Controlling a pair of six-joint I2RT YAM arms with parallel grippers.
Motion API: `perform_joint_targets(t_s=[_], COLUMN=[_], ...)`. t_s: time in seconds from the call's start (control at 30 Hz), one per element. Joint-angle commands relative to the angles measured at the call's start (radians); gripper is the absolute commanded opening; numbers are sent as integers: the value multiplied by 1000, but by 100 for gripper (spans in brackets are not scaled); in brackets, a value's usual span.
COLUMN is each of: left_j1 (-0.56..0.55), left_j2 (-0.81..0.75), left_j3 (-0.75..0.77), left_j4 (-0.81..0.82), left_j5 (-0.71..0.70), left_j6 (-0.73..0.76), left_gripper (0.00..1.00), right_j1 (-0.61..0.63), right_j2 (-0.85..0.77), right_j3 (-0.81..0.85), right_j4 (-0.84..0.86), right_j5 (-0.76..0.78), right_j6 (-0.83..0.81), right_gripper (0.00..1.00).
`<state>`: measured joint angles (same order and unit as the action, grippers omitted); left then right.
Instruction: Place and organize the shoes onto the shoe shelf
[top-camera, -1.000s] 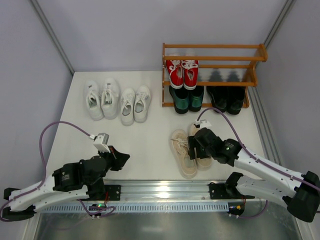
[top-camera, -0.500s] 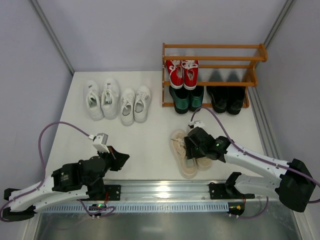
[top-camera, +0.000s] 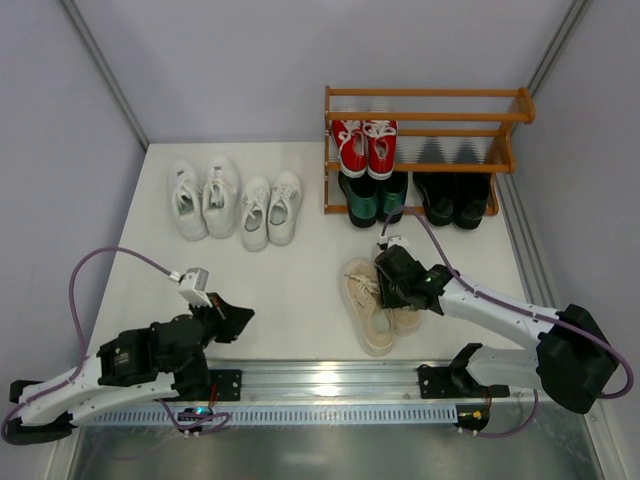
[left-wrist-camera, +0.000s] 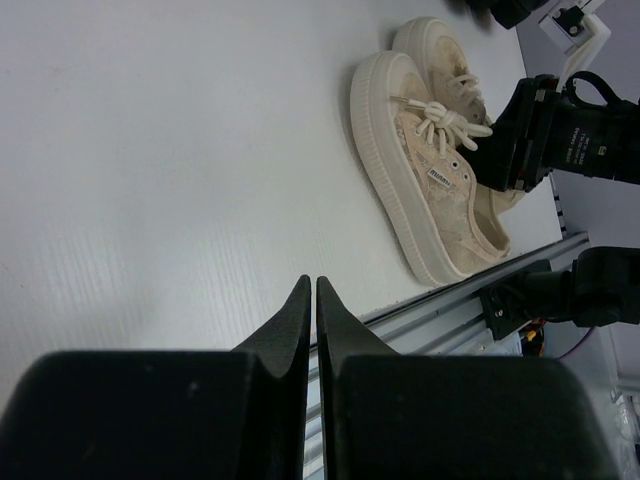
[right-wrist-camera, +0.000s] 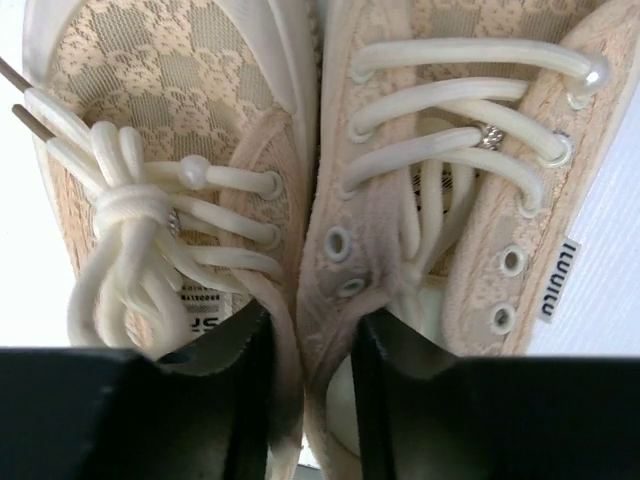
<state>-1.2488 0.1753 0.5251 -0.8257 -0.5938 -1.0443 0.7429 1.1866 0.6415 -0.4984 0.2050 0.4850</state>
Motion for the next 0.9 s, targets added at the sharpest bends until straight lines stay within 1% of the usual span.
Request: perform_joint_targets(t_s=[0.0, 0.03, 0.07, 0.1, 0.13, 0.23, 0.33, 0.47, 0.57, 0.7, 0.8, 0.83, 0.87], left_j1=[2, 2, 2, 2, 2, 2, 3, 2, 2, 2, 2, 2, 2], left_j2=[-16, -19, -26, -28, -31, -39, -36, -23, -11, 6, 13, 13, 15], left_j3=[13, 13, 13, 13, 13, 13, 16, 24, 27, 29, 27, 29, 30], left_j4=[-19, -20, -23, -24, -26, -26, -26, -15, -6, 8, 16, 14, 14], left_j5=[-34, -35, -37, -37, -38, -40, -41, -43, -43, -41, -38, -40, -38], left_j6=[-11, -13, -13, -14, -13, -13, -10, -3, 6, 10, 12, 12, 13], left_gripper=[0, 0, 0, 0, 0, 0, 0, 0, 0, 0, 0, 0, 0], right_j1=[-20, -20, -20, -20, -20, -20, -20, -22, -20, -22, -20, -20, -20], right_j2=[48, 54, 64, 67, 67, 36, -31, -116, -156, -130, -78, -67, -38], right_j3=[12, 11, 9, 7, 9, 15, 35, 93, 133, 118, 84, 77, 69], right_j4=[77, 80, 80, 78, 75, 49, -2, -106, -141, -132, -74, -57, -30], right_j5=[19, 17, 11, 10, 5, -9, 0, 14, 22, 14, -16, -19, -19], right_j6=[-29, -29, -29, -31, -28, -28, -29, -31, -33, -40, -37, -37, -31], right_gripper=[31, 21, 16, 5, 4, 4, 4, 4, 4, 4, 4, 5, 8])
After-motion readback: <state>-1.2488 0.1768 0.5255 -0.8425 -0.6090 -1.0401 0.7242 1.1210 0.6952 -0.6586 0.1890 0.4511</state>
